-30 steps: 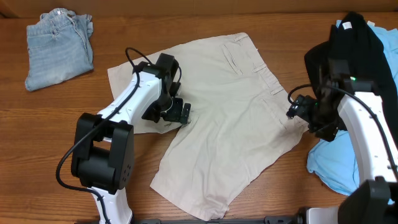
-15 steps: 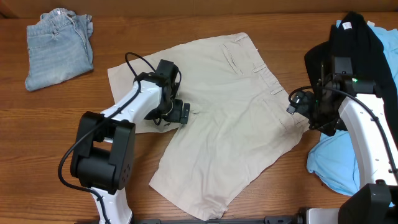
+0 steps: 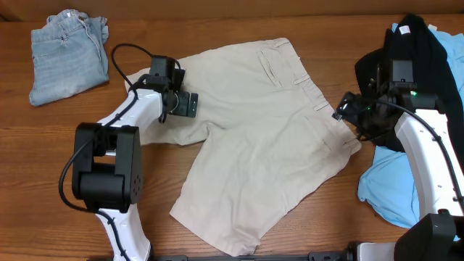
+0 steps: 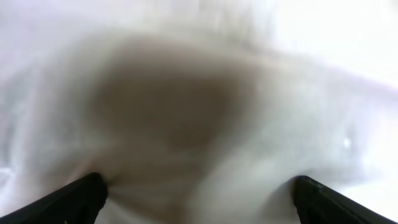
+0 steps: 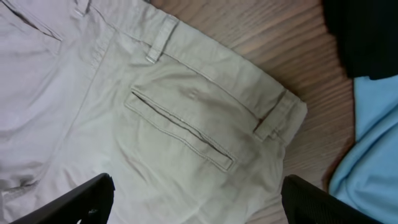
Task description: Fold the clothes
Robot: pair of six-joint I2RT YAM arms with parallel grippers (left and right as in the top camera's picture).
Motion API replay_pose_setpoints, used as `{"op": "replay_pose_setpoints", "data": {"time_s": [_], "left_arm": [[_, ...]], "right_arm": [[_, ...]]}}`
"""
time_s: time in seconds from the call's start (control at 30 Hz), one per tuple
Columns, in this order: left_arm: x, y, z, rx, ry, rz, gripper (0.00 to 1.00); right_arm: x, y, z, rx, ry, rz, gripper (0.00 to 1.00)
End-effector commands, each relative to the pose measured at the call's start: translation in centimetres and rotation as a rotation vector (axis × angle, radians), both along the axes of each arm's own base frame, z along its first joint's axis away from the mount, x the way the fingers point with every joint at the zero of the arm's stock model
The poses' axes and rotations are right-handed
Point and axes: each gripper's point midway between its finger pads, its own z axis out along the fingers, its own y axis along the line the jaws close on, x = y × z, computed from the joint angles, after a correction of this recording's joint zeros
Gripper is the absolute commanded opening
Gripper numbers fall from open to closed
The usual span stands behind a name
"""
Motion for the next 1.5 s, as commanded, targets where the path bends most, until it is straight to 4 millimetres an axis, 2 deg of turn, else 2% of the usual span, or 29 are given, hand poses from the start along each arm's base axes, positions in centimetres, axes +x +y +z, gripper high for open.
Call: {"op": "replay_pose_setpoints", "data": {"time_s": [0.0, 0.3, 0.4, 0.5, 0.7, 0.87, 0.97, 1.13, 1.27, 1.33, 1.47], "left_arm": [[-1.2, 2.8, -5.1, 0.089, 0.106, 0.010, 1.00], [3.5, 3.6, -1.8, 0.105, 0.024, -0.010, 1.00], [4.5, 4.5, -2.1, 0.098, 0.052, 0.008, 1.00], [4.4, 4.4, -2.5, 0.069, 0.130, 0.001, 1.00], [1.4, 2.9, -2.7, 0.019, 0.271, 0.022, 1.00], [-4.2, 1.9, -2.9, -0.020, 0.502, 0.131, 1.00], [-6.7, 1.5, -2.6, -0.033, 0.607, 0.134, 1.00], [-8.9, 1.7, -2.1, -0.023, 0.697, 0.141, 1.00], [-9.4, 1.8, -2.3, -0.021, 0.714, 0.143, 1.00], [-10.0, 1.9, -2.9, -0.016, 0.731, 0.160, 1.00], [-12.0, 2.1, -5.5, -0.015, 0.757, 0.198, 1.00]], "right_arm": [[0.5, 0.4, 0.6, 0.010, -0.038, 0.016, 0.89], [1.8, 0.3, 1.1, 0.006, -0.094, 0.016, 0.89], [2.3, 0.3, 1.3, 0.006, -0.114, 0.017, 0.90], [2.6, 0.3, 1.4, 0.005, -0.127, 0.017, 0.89], [2.5, 0.3, 1.4, 0.004, -0.127, 0.021, 0.90], [2.4, 0.3, 1.3, 0.003, -0.123, 0.024, 0.90], [2.5, 0.3, 1.4, 0.003, -0.124, 0.024, 0.90], [2.4, 0.3, 1.3, 0.001, -0.122, 0.027, 0.90], [2.4, 0.3, 1.3, 0.002, -0.122, 0.027, 0.90], [2.4, 0.3, 1.3, 0.002, -0.121, 0.027, 0.90], [2.4, 0.3, 1.3, 0.002, -0.123, 0.027, 0.90]]}}
